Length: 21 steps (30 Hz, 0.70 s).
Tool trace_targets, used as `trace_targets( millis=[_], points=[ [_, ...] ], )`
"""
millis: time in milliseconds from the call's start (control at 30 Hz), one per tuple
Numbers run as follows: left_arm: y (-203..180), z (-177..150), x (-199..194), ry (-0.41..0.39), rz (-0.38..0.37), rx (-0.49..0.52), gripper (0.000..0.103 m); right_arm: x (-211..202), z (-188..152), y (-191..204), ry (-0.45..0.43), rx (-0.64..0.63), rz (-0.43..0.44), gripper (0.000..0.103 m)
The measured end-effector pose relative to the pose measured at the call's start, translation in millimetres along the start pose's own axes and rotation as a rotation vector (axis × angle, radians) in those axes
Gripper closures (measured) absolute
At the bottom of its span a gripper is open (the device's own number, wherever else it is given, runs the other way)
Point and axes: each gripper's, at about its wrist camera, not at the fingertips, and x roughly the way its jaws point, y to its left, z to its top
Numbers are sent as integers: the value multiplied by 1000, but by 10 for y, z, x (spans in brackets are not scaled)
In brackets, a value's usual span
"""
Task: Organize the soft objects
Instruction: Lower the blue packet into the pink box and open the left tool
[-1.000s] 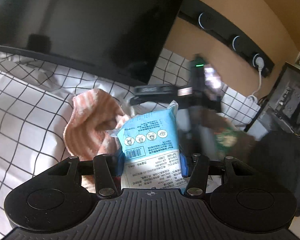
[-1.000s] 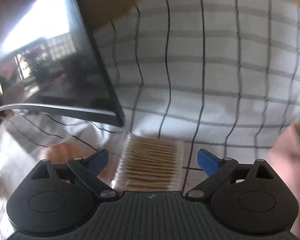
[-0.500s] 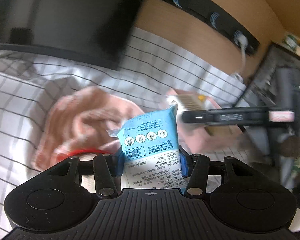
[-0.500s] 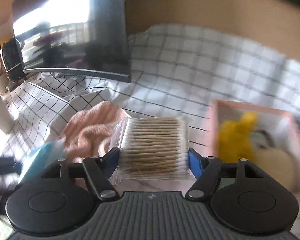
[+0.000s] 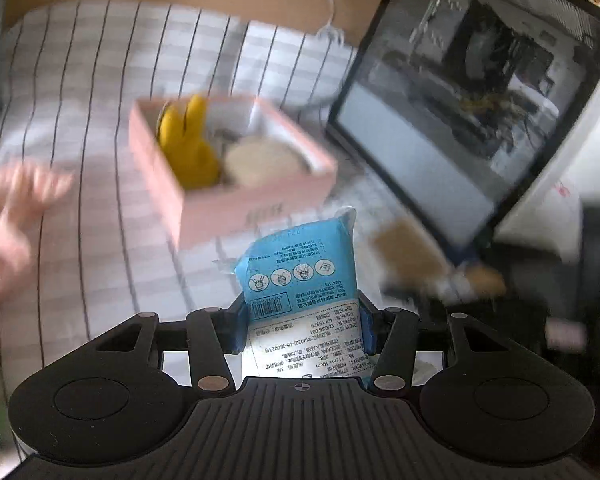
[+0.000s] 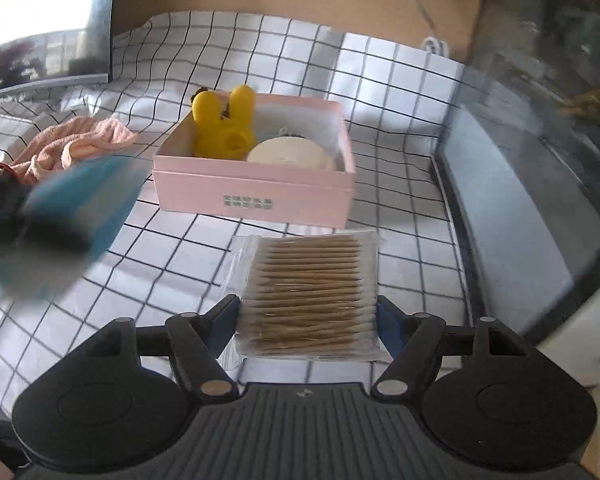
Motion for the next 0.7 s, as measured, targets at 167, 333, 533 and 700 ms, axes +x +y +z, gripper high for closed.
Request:
trace_targets(
  millis=[167,333,533,700],
  points=[
    [-50,575,267,-151,115,-36,48,-147,-189,-100,-80,-45,15,31],
    [270,1015,920,-183,213,-111,47,-207,-204,-177,-125,-38,37,31],
    [543,948,1642,1,297,-45,39,-188,-235,-241,-140,-15,42,31],
    [360,1035,1513,-2,358,31,41,-86,-263,-251,-113,9,48,31]
  ],
)
